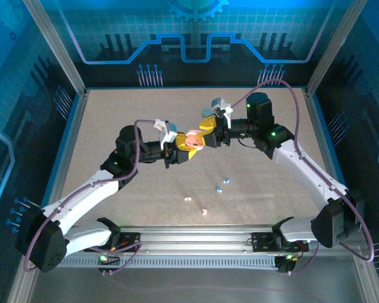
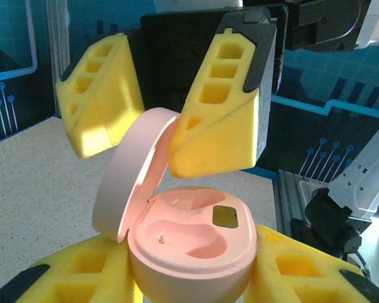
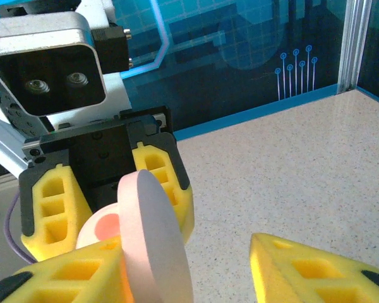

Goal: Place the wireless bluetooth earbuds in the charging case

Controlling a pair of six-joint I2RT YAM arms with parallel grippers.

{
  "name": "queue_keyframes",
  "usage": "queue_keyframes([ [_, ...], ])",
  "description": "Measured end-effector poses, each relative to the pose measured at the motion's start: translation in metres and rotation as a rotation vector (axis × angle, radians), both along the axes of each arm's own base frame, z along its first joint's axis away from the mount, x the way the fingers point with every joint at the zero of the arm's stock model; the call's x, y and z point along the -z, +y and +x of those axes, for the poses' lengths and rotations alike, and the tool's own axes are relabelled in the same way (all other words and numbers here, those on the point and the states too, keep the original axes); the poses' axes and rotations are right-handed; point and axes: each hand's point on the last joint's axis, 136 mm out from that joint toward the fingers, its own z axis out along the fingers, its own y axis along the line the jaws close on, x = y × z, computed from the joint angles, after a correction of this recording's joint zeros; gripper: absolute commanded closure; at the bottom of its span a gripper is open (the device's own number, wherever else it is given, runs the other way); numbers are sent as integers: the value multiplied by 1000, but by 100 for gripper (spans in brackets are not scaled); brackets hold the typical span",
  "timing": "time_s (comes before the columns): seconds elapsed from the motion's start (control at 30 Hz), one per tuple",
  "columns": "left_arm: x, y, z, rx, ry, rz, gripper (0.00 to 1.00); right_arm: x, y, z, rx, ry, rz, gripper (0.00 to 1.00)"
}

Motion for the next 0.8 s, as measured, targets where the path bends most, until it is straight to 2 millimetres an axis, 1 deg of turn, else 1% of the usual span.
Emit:
queue_keyframes([
  [0.13, 0, 0, 0, 1, 0, 0, 69, -1, 1, 1, 6, -27, -23, 54],
  [0.23, 1, 0, 0, 0, 3, 1, 69, 0, -1, 8, 44, -44, -41, 57],
  [0.3, 2, 0, 1, 0, 5, 3, 69, 0, -1, 9, 46, -51, -43, 60],
  [0.43, 2, -1, 1, 0, 8, 4, 69, -2, 3, 4, 9, -62, -47, 63],
  [0.53, 1, -1, 0, 7, 7, 3, 69, -3, 8, 1, -31, -73, -59, 64],
  [0.63, 1, -2, -2, 17, 6, 3, 69, -4, 12, -2, -65, -79, -72, 68],
  [0.7, 1, -2, -2, 21, 8, 3, 68, -3, 13, -3, -77, -84, -81, 74],
  [0.8, 3, -2, -3, 24, 13, 5, 67, -1, 13, -5, -87, -89, -94, 77],
])
